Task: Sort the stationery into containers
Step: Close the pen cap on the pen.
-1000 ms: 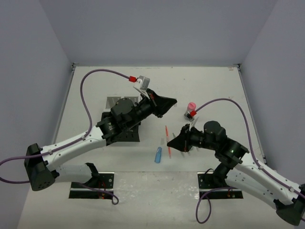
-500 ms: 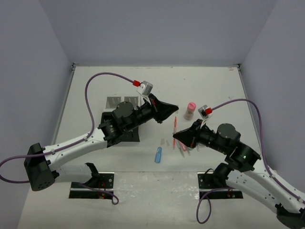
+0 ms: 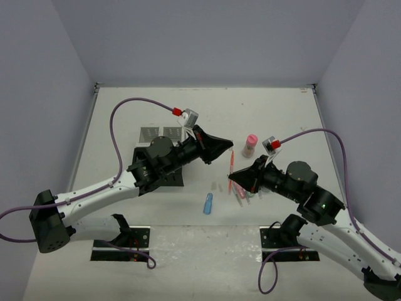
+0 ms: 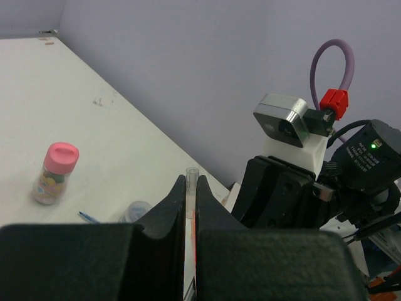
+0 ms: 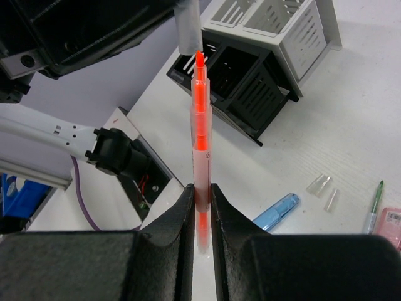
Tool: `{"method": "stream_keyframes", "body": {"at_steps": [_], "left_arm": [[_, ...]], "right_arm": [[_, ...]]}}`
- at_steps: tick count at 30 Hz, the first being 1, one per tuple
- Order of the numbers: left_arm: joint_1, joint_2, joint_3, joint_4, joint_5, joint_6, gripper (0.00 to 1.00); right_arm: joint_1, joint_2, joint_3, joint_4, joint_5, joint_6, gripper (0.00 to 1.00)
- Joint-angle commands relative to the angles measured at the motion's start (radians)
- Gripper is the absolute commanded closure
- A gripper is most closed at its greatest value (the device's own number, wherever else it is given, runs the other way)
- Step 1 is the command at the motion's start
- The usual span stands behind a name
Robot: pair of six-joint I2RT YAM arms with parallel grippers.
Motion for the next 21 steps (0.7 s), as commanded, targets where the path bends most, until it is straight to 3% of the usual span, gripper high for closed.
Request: {"method": "stream_keyframes", "body": {"at_steps": [1,21], "left_arm": [[-0.003,-0.006,-0.018,0.068,0.0,-0.005,1.0],[-0.003,-0.001,-0.017,0.115,-0.028,-0.034,1.0]], "right_arm": [[0.003,0.021,0.051,0.007,-0.009,-0.011,1.0],[0.003,0.021,0.039,0.007,-0.025,-0.004,1.0]]}}
